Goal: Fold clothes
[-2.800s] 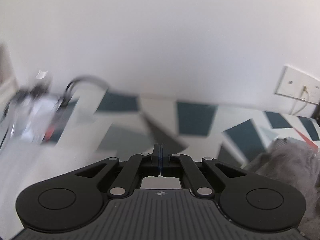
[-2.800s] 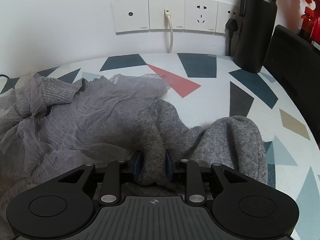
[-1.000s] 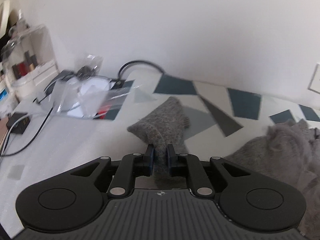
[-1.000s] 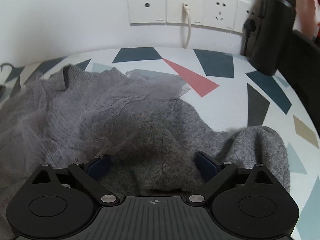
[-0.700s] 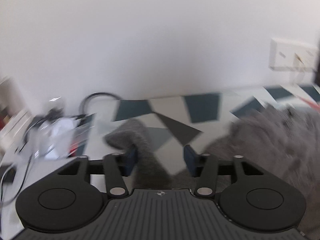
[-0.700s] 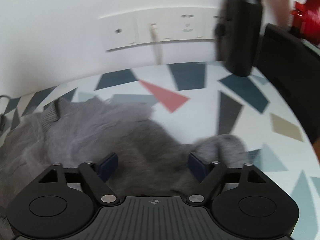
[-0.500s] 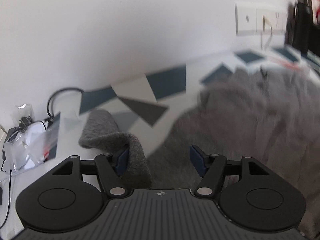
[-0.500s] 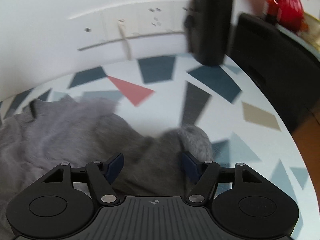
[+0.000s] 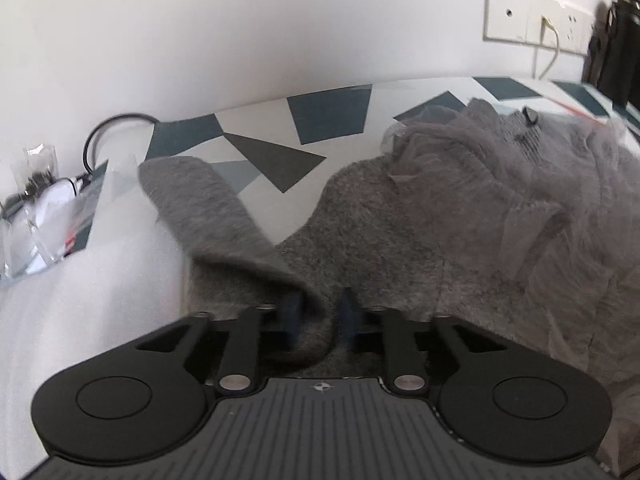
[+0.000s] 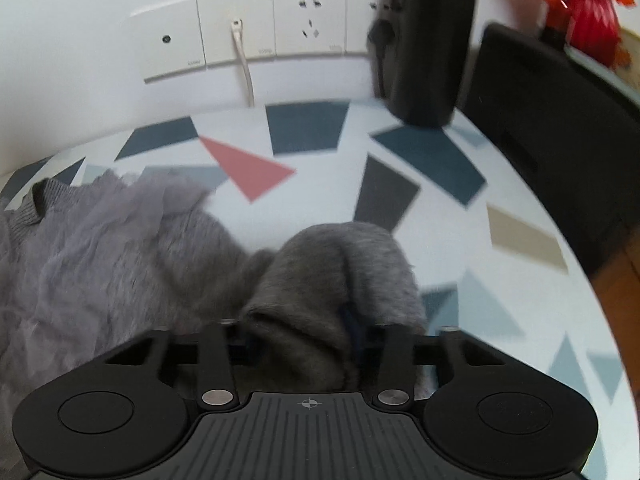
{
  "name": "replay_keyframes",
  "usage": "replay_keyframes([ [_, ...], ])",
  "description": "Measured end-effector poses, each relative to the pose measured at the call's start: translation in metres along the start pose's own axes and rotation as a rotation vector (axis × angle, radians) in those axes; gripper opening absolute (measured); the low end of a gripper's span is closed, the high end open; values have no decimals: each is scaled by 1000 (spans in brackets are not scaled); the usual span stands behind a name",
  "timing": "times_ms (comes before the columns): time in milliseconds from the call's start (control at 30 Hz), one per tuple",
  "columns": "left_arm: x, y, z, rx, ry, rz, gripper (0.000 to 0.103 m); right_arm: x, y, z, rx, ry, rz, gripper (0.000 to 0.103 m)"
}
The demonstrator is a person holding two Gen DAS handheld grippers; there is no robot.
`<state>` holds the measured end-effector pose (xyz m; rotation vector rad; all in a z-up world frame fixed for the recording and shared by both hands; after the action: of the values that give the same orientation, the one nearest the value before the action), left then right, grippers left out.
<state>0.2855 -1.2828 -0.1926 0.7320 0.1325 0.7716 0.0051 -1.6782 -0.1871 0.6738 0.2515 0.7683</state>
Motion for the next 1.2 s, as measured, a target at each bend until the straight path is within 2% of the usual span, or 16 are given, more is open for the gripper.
replay_keyframes([
  [100,0,3,-2,0,18,19,9,-21,-14,20,-49,-44,-61,9],
  [200,2,4,-3,0,48,29,9,-37,0,42,-138,-122,-79,9],
  [267,1,4,-3,0,53,36,9,-37,20,51,-182,-101,-68,9],
  [367,1,4,-4,-2,63,46,9,-31,44,56,-174,-67,-50,11],
  [433,1,4,-5,-7,73,49,9,-29,59,59,-237,-80,18,22],
  [500,1,5,-5,-11,77,51,9,-29,73,62,-324,-47,6,47],
  [533,1,5,-6,-13,80,53,9,-32,75,63,-334,-36,-12,47],
  [600,1,4,-6,-15,85,59,9,-40,74,66,-296,-31,-46,38],
  [667,0,5,-6,-16,92,65,9,-55,70,62,-242,-79,-71,38],
  [800,-1,6,-7,-15,104,74,9,-73,61,34,-129,-117,-85,40],
  [900,-2,7,-8,-15,109,84,9,-74,51,6,-46,-80,-78,47],
  [1033,-5,6,-7,-9,101,104,9,-69,33,-22,15,-16,-91,48],
  [1100,-6,6,-7,-5,98,111,9,-70,27,-31,11,-20,-96,50],
  [1133,-7,5,-7,-3,97,113,9,-71,27,-31,-6,-21,-96,49],
  [1167,-7,5,-6,-1,95,116,9,-71,28,-31,-13,-19,-98,30],
  [1200,-7,5,-6,1,94,118,9,-72,30,-30,-20,-31,-90,7],
])
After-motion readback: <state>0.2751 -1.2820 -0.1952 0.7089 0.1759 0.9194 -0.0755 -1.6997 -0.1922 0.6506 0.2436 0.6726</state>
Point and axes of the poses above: each gripper's, at about its wrist camera, not at the fingertips, and y roughly against the way its jaws point, x to its left, z to its top, the point moved 3 cm from there along -y, roughly the way its jaws point, and after that the axes turned 11 degrees about -x, right-handed, at the moved point
